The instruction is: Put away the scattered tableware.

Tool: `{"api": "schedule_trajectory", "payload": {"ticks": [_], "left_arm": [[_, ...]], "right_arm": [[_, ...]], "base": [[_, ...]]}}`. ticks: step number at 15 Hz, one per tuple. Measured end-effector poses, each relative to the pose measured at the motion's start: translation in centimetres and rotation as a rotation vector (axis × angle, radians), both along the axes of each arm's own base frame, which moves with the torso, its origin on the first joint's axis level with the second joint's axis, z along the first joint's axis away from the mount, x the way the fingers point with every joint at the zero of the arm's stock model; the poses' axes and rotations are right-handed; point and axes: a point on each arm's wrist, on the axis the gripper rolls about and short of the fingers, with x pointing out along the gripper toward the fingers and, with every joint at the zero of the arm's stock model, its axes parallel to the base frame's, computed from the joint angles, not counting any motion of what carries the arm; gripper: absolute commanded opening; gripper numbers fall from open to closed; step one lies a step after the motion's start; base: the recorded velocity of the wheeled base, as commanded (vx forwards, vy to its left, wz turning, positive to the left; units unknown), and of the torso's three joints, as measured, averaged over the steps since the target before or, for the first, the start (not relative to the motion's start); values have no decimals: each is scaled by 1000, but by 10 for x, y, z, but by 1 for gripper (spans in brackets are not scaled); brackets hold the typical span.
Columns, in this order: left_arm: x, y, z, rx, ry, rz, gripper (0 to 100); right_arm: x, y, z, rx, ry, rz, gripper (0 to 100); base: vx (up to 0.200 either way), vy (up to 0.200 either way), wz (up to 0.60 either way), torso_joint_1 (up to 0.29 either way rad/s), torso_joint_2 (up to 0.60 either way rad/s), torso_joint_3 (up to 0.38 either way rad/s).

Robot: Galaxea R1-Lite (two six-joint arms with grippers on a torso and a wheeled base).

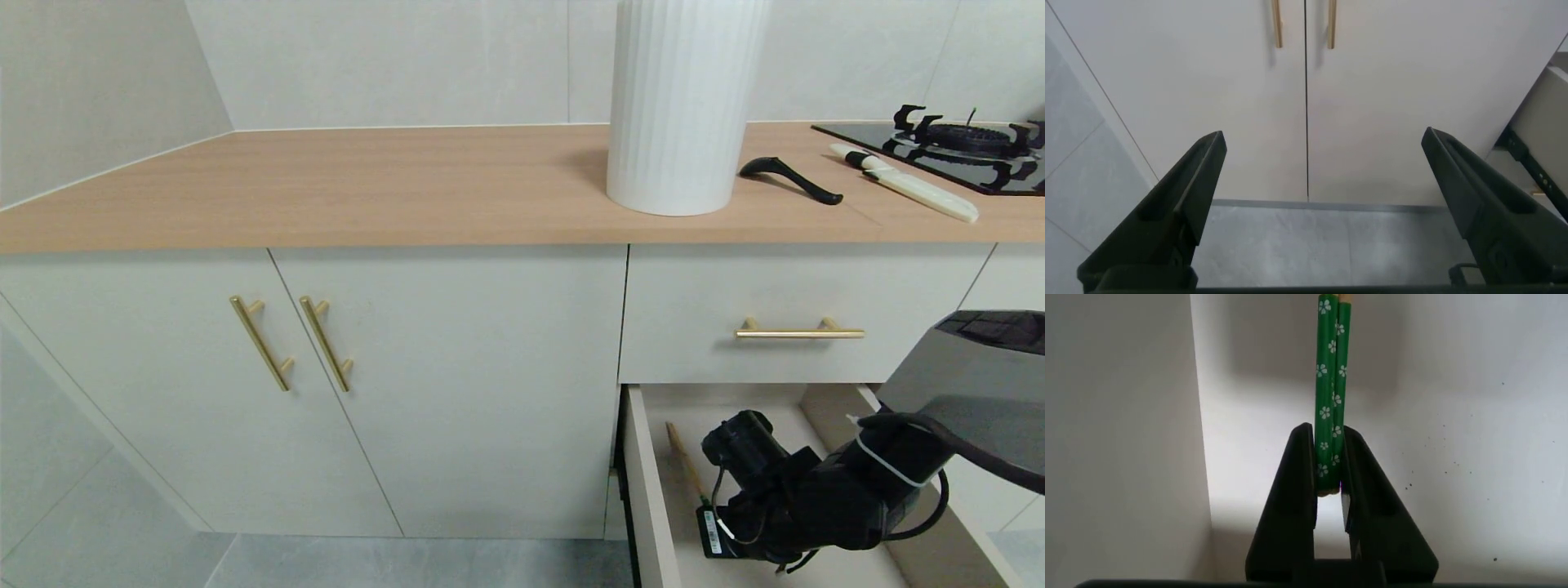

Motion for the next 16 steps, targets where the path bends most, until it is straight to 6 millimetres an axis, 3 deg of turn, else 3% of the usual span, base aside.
{"api": "schedule_trajectory", "payload": {"ticks": [1,6,9,12,16], "left_arm": [[0,0,0,0,0,0,100],[0,0,0,0,0,0,100],[0,0,0,0,0,0,100],[0,0,0,0,0,0,100],[0,0,0,0,0,0,100]], "right_arm": [[0,0,-1,-1,2,0,100],[0,1,0,1,1,1,100],[-3,-1,15,20,-28,6,100],[-16,-12,61,23,-35,5,100],[-33,-55,156,118,-142,-3,100]], "base": [[0,0,0,0,0,0],[0,0,0,0,0,0],[0,0,0,0,0,0],[0,0,0,0,0,0],[0,0,0,0,0,0]]}}
